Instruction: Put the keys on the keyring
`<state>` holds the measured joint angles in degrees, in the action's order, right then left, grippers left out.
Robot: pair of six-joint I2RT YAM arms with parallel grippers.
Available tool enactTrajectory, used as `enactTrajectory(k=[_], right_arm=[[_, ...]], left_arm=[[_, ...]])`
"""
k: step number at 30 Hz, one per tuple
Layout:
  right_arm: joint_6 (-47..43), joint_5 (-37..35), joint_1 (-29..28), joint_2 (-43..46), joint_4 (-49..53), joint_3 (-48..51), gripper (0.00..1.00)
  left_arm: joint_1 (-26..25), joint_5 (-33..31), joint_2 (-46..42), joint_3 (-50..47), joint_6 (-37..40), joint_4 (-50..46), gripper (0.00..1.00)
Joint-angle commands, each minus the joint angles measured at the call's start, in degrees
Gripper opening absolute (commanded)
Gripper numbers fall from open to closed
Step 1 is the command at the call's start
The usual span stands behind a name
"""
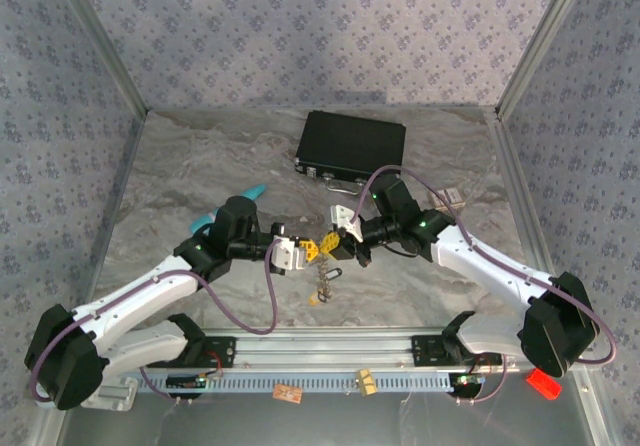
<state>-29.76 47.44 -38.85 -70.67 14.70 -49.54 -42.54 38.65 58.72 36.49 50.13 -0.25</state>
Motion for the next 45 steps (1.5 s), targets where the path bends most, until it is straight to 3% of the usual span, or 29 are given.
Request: enactTrajectory(k=[1, 23, 27, 33, 38, 45], right_arm=[[0.7, 1.0, 0.1, 0.6, -3.3, -0.3, 0.00], [-0.7, -2.6, -1.3, -0.8, -0.8, 0.1, 0.00], [-0.5, -5.4, -1.5, -0.8, -0.4, 0.1, 0.00], [-0.4, -10.5, -1.8, -1.6, 2.0, -0.1, 0.00], [-0.9, -10.6, -2.1, -2.4, 3.0, -0.4, 0.00], [-1.6, -11.3, -2.3, -2.9, 4.6, -1.1, 0.00]], left_arm=[[-0.9, 1.1, -0.1, 0.8, 1.2, -1.1, 0.00], [-0.9, -3.2, -1.0, -0.2, -2.4, 1.6, 0.00], [-0.7, -7.7, -0.6, -0.4, -5.0, 1.6, 0.00], [0.2, -23.3, 0.2, -1.5, -25.7, 2.6, 0.00], [0.3, -31.8, 2.9, -1.1, -43.8, -7.1, 0.00], [0.3, -30.7, 9.4, -0.4, -59.7, -13.9, 0.00]])
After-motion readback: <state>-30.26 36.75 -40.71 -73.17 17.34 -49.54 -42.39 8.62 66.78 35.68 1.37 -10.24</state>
